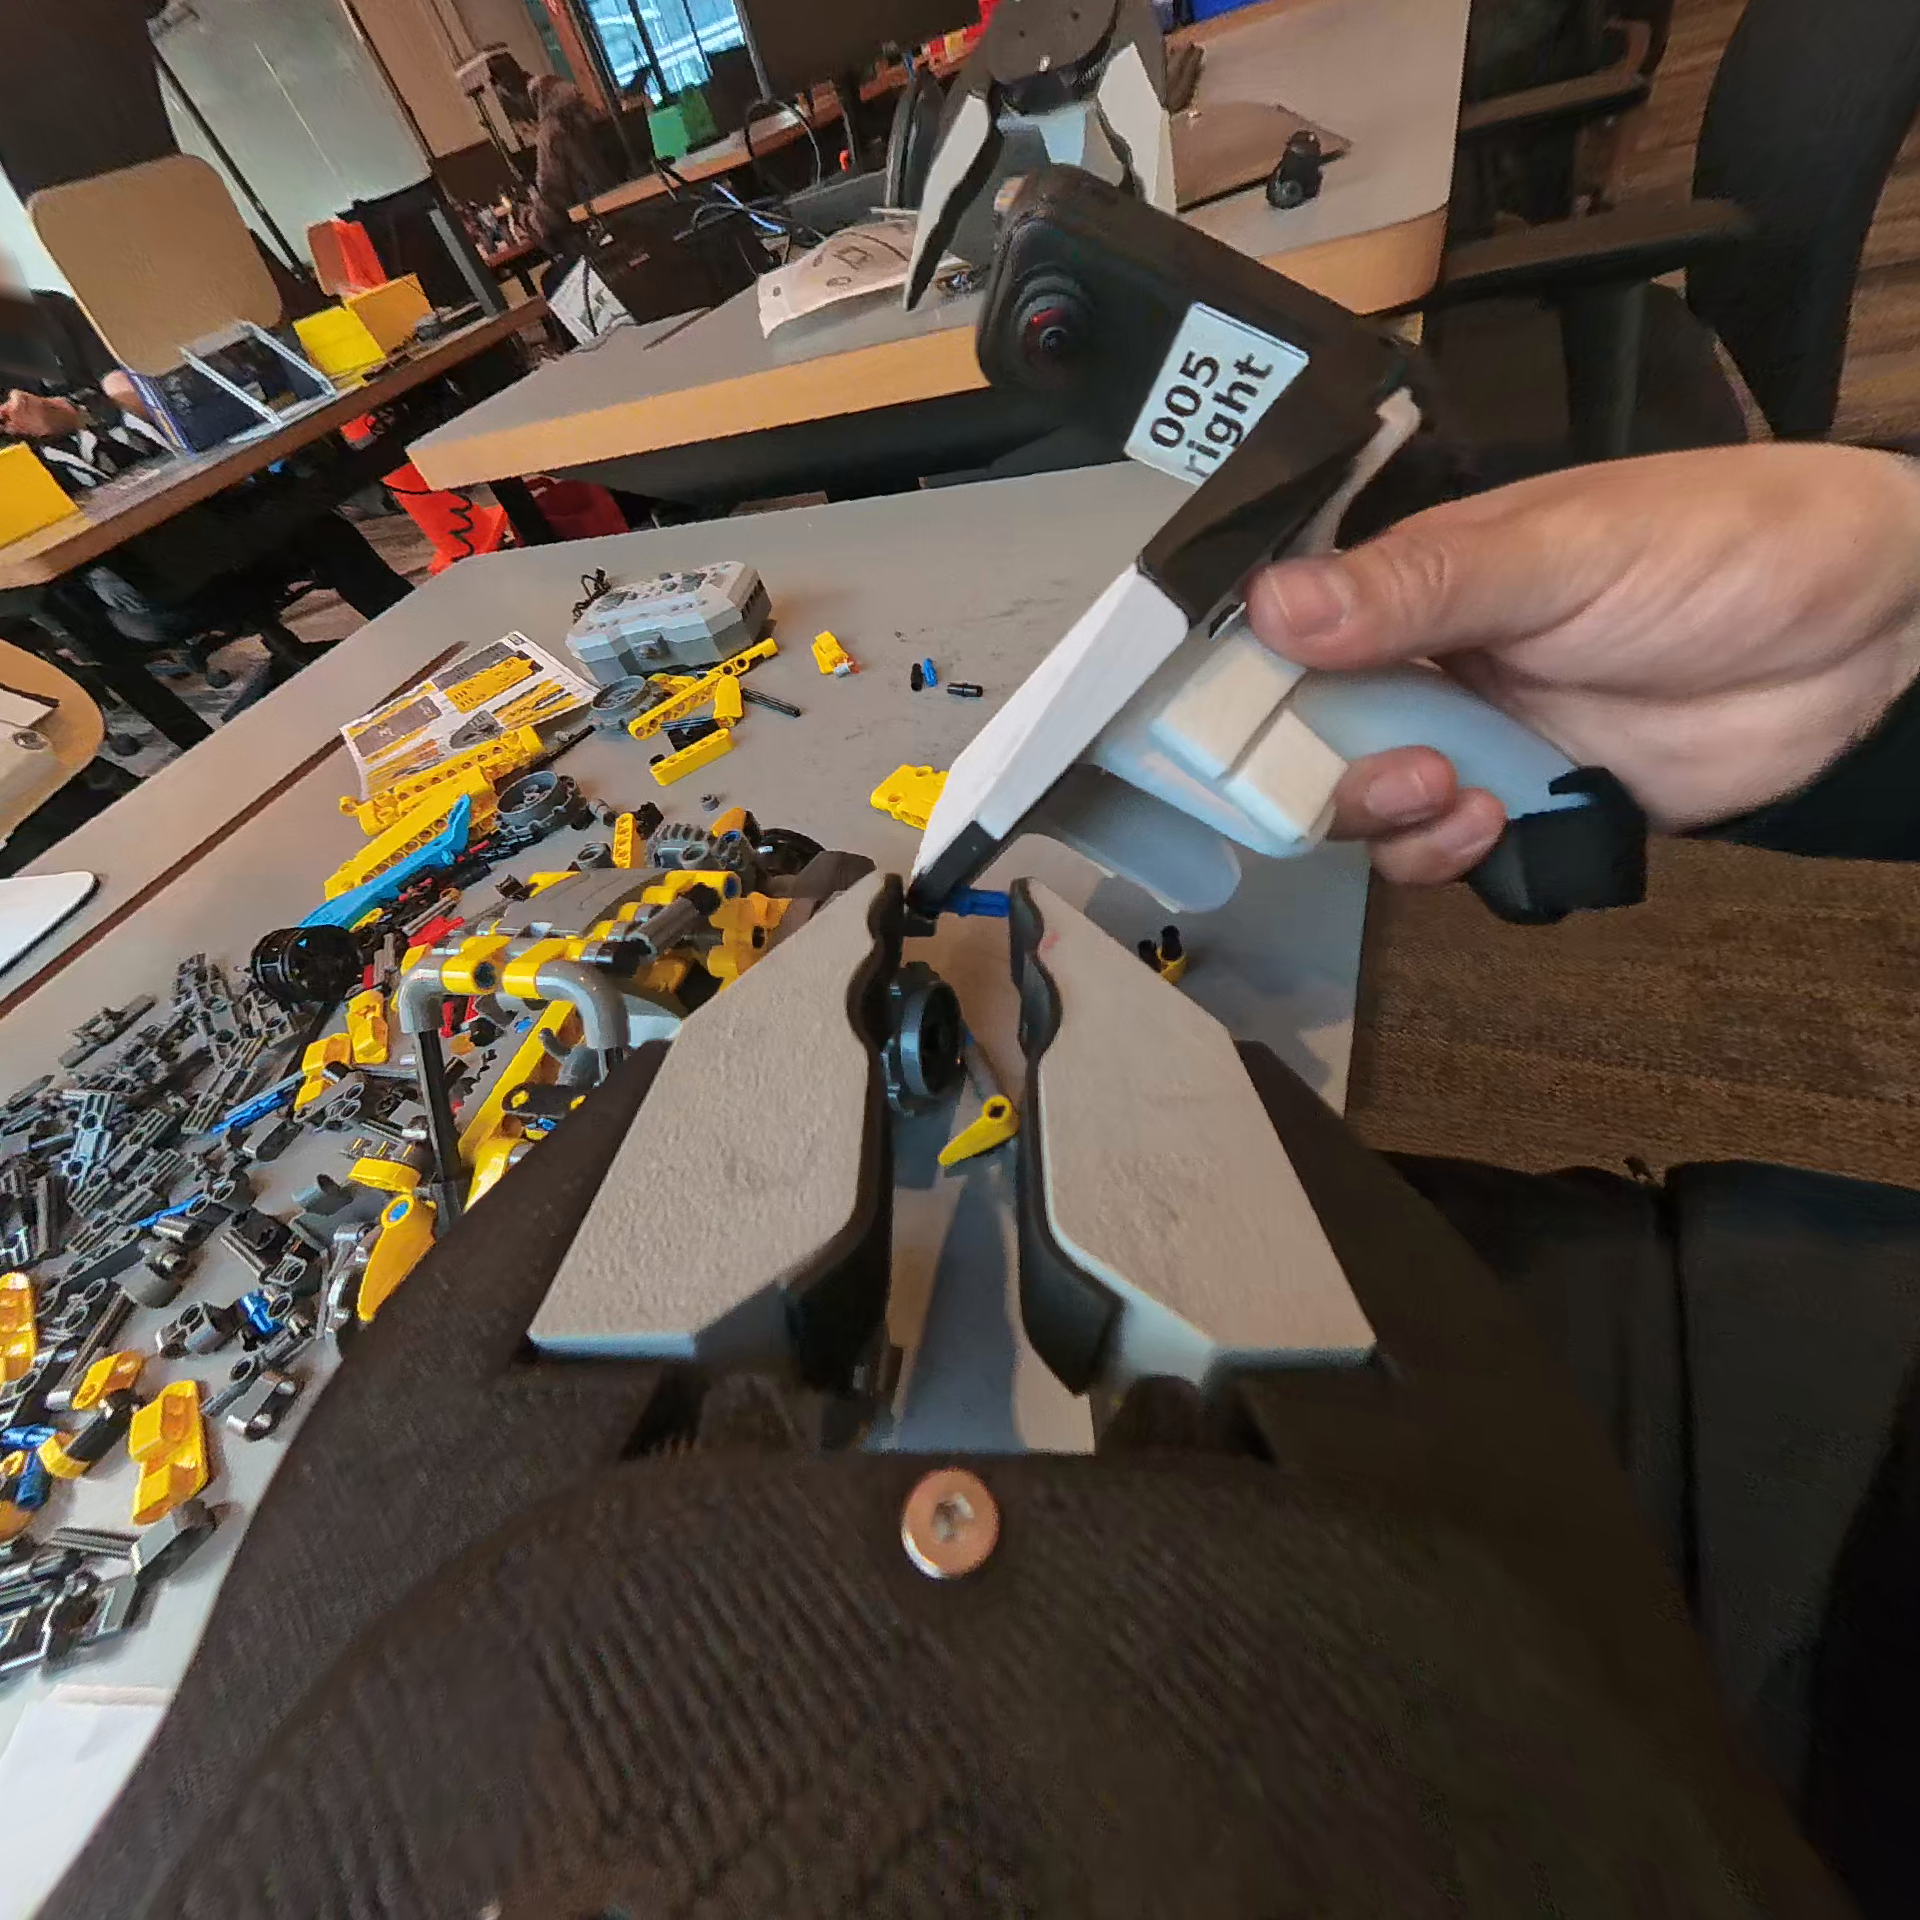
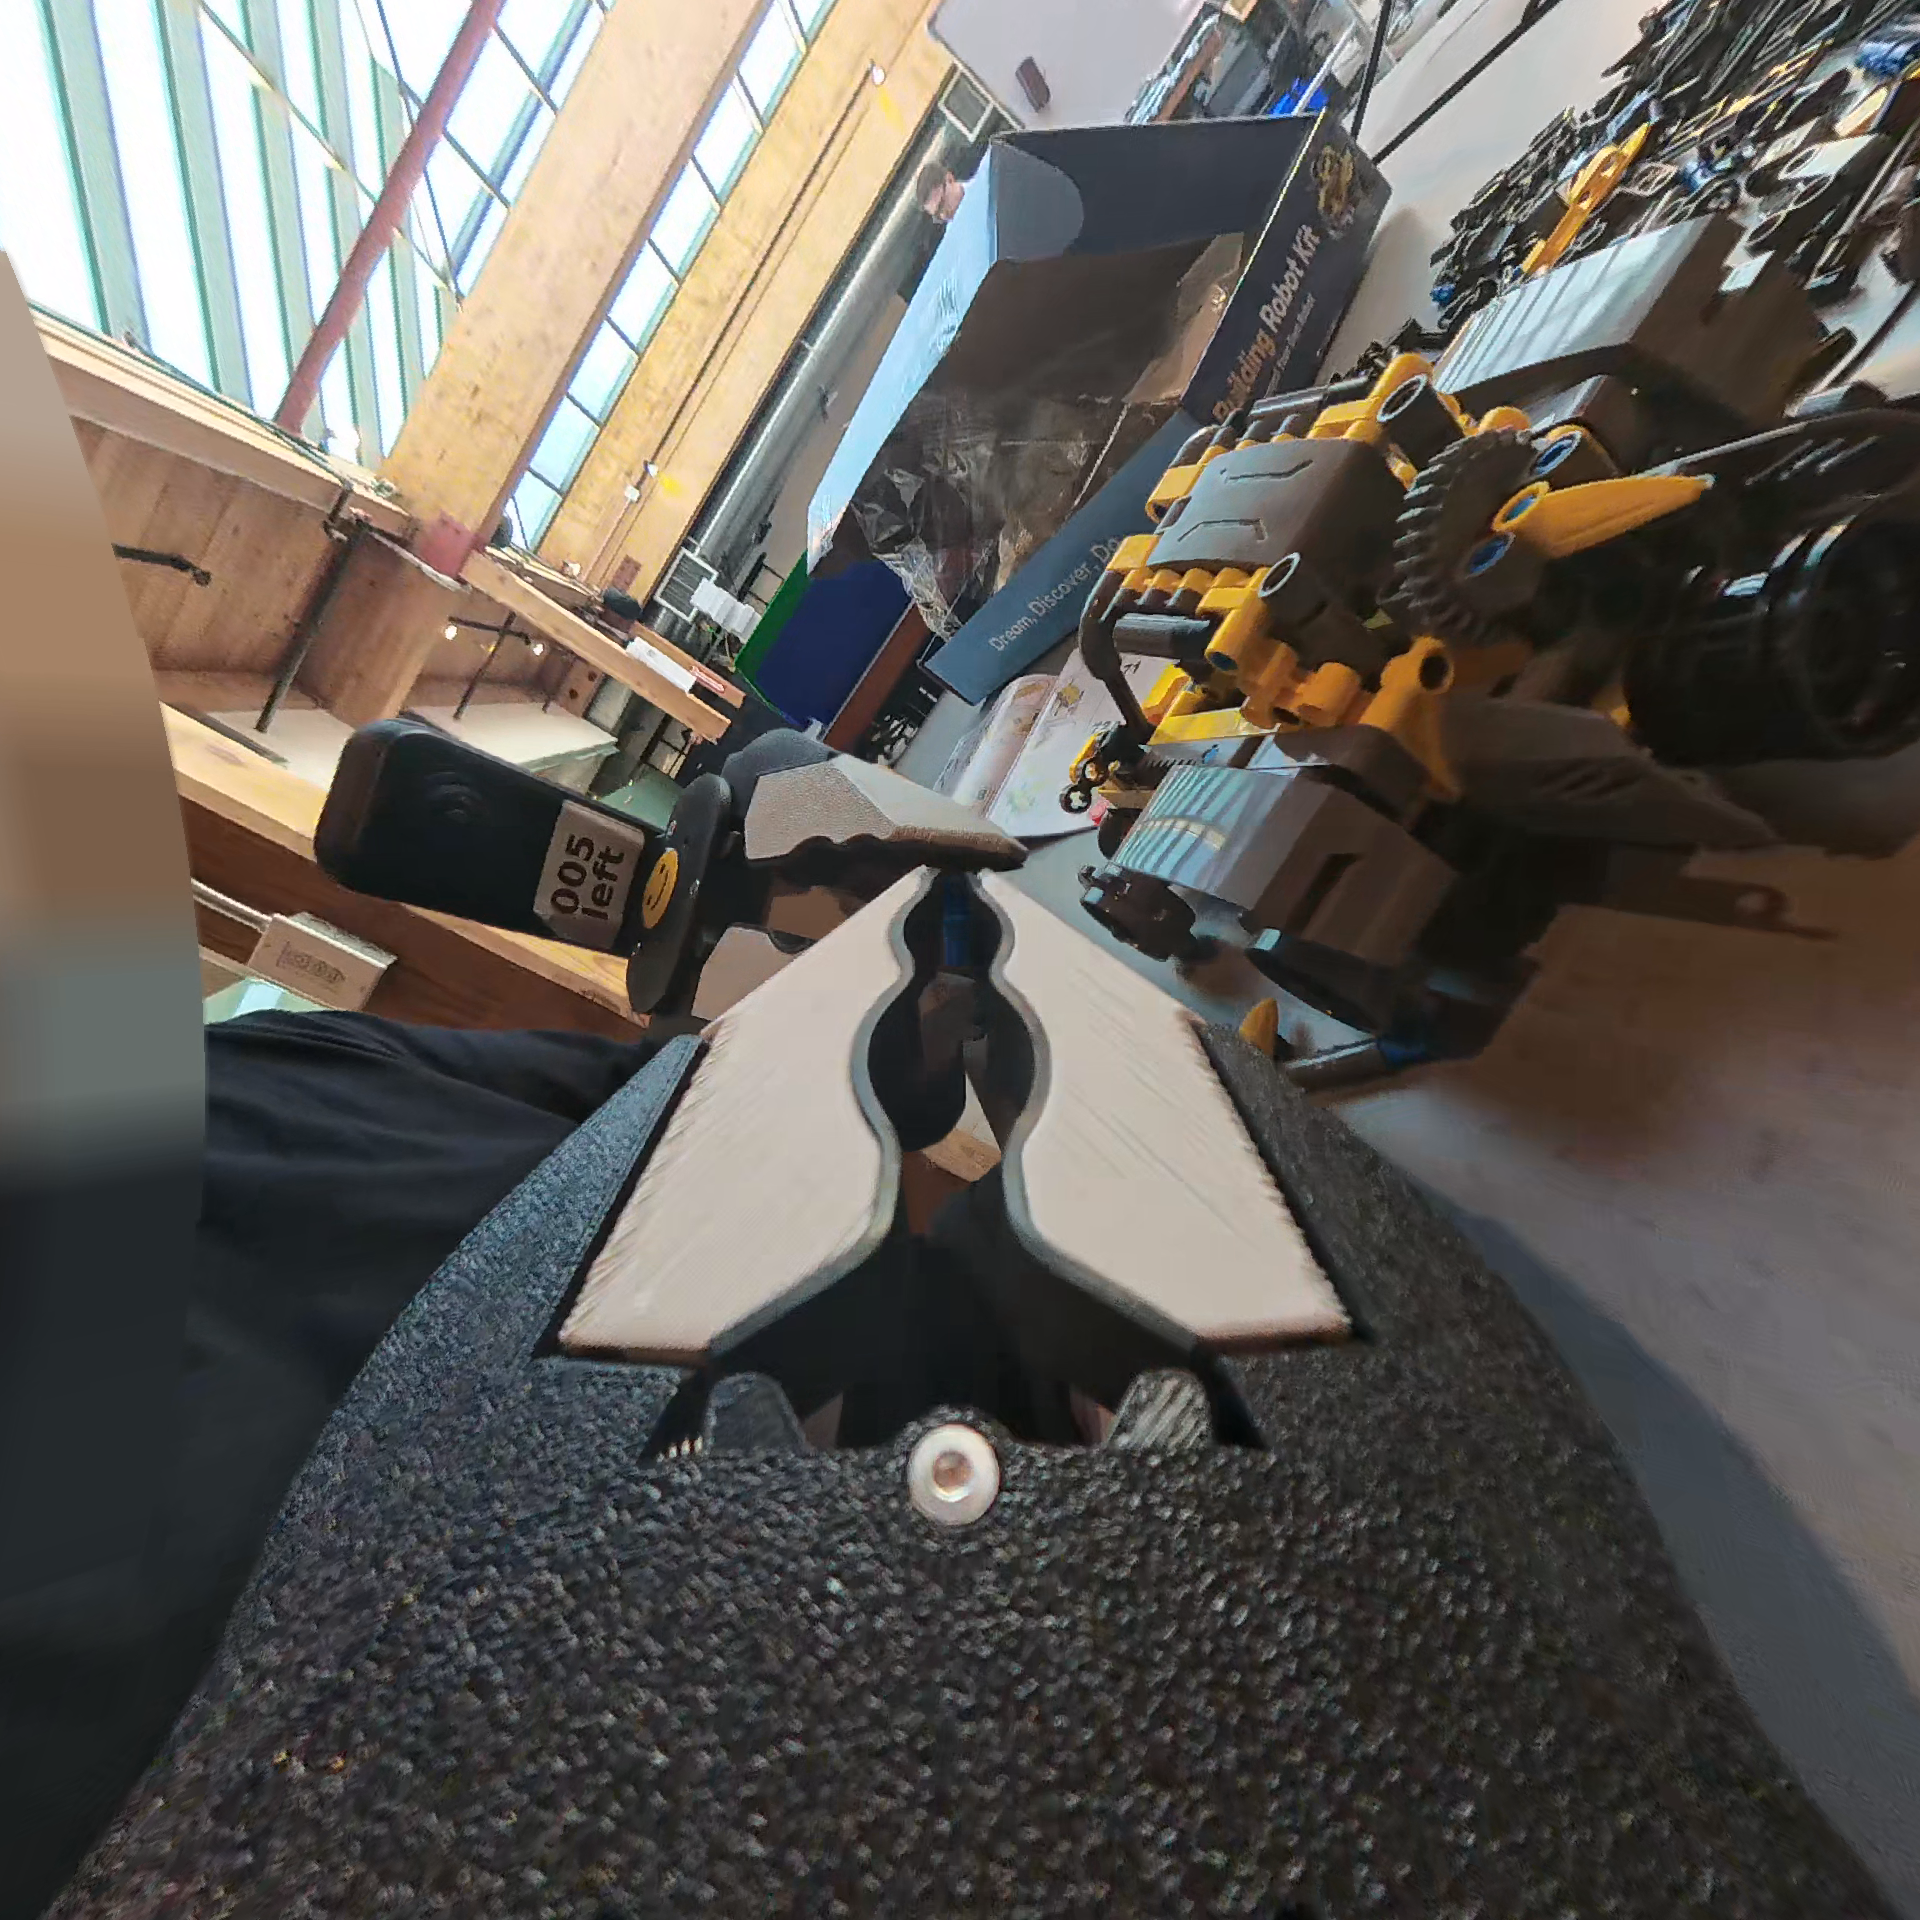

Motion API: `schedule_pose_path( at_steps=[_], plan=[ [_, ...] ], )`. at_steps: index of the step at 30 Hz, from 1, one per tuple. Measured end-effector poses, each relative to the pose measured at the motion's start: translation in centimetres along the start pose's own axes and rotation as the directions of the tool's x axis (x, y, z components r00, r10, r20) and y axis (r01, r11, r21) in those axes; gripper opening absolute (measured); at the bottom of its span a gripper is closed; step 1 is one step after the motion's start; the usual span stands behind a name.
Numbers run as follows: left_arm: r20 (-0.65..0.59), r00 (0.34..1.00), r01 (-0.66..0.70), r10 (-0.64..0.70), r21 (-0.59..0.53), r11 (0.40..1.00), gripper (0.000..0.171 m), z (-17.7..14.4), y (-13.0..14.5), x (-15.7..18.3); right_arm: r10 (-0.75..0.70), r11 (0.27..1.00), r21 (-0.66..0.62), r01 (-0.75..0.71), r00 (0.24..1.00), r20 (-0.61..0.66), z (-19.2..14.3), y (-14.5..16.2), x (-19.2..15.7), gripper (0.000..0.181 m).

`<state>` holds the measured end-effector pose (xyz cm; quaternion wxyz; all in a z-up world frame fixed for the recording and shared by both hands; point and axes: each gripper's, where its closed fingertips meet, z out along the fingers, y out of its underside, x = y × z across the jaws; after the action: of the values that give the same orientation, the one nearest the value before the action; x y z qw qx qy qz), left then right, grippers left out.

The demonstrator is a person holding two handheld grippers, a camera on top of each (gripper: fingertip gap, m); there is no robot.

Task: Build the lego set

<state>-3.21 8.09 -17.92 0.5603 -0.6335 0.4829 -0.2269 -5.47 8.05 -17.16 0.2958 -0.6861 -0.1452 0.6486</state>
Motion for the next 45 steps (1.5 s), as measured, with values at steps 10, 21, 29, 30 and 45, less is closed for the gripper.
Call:
schedule_pose_path(
  at_steps=[10,21,29,30,45],
  plan=[
    [0.066,0.997,-0.048,0.047,0.005,0.999,0.013,0.4,0.2,-0.6,0.061,0.996,0.073,-0.06,0.998,0.0,0.0,-0.3,0.1,0.008],
    [0.089,0.994,-0.067,0.071,-0.041,0.997,0.006,0.7,1.1,-0.7,0.019,0.997,0.079,-0.013,0.997,-0.074,-0.4,-0.2,0.9,0.012],
    [0.118,0.982,-0.139,0.147,-0.075,0.987,0.001,0.9,1.4,-0.5,-0.06,0.997,0.049,0.068,0.988,-0.145,-1.0,0.0,1.2,0.012],
    [0.118,0.982,-0.139,0.147,-0.074,0.988,0.0,0.9,1.4,-0.6,-0.062,0.996,0.049,0.069,0.987,-0.147,-1.1,-0.1,1.2,0.011],
    [0.095,0.955,-0.27,0.282,-0.121,0.955,0.0,1.2,1.9,0.7,-0.256,0.966,-0.105,0.236,0.932,-0.255,-1.9,1.2,1.2,0.017]
  ],
)
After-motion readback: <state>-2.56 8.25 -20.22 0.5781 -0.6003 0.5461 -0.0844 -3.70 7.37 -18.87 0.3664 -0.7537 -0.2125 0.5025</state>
